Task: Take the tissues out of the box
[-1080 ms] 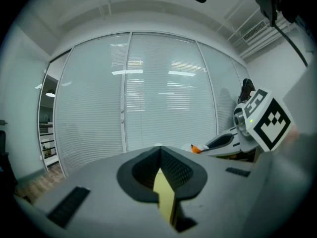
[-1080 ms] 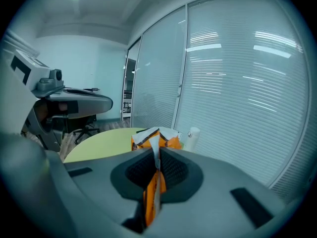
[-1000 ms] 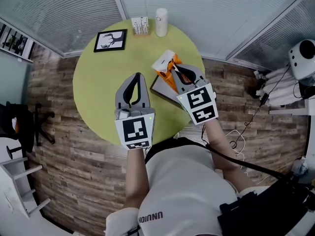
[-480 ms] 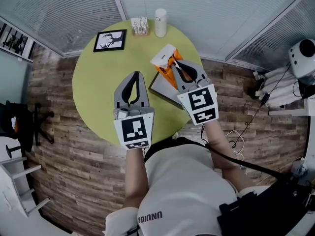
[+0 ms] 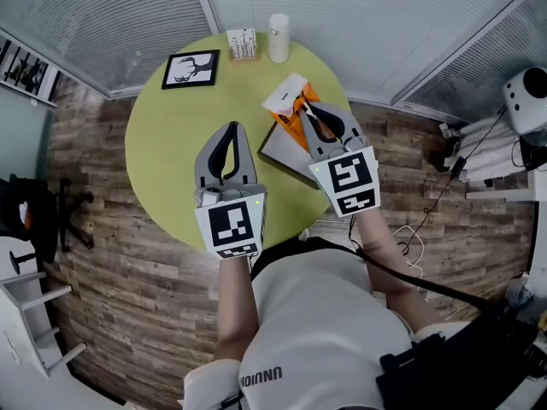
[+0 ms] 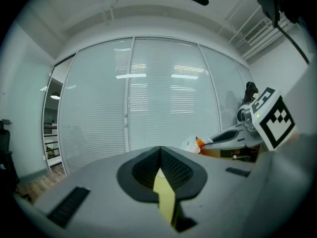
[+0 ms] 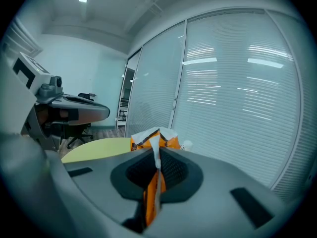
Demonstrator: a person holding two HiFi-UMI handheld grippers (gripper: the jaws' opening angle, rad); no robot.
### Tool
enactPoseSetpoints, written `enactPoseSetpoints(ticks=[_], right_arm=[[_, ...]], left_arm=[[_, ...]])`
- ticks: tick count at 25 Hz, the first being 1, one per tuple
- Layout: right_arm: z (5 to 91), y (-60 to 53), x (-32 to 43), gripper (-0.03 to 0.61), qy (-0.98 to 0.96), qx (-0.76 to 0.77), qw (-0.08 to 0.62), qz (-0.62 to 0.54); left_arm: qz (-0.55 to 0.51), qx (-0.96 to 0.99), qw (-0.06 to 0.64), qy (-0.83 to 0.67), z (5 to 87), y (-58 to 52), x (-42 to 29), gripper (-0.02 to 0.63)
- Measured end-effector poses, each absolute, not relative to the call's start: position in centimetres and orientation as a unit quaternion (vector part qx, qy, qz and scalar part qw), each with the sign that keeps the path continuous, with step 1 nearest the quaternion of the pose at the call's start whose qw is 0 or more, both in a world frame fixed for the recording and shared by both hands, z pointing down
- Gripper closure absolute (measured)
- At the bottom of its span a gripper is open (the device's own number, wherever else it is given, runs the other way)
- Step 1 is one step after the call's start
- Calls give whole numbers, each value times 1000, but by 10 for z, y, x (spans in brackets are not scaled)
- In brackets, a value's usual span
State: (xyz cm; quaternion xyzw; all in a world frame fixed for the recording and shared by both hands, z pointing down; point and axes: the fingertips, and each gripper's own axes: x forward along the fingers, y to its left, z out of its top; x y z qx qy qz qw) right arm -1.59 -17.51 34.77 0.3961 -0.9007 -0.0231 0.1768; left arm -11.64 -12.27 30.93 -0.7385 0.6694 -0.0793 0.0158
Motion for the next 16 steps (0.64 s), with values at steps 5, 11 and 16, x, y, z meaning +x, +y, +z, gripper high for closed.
enactPoseSetpoints(ticks=[5, 11, 16], right_arm=[[349, -176, -15, 554, -902, 394, 178, -24], [348, -177, -13, 554, -901, 392, 182, -29], [347, -176, -16, 554, -902, 390, 183, -33]], left_arm=[[-80, -738, 15, 670, 310, -124, -114, 601], [-76, -739, 17, 669, 307, -126, -110, 601], [-75, -738, 16, 670, 308, -124, -111, 601]])
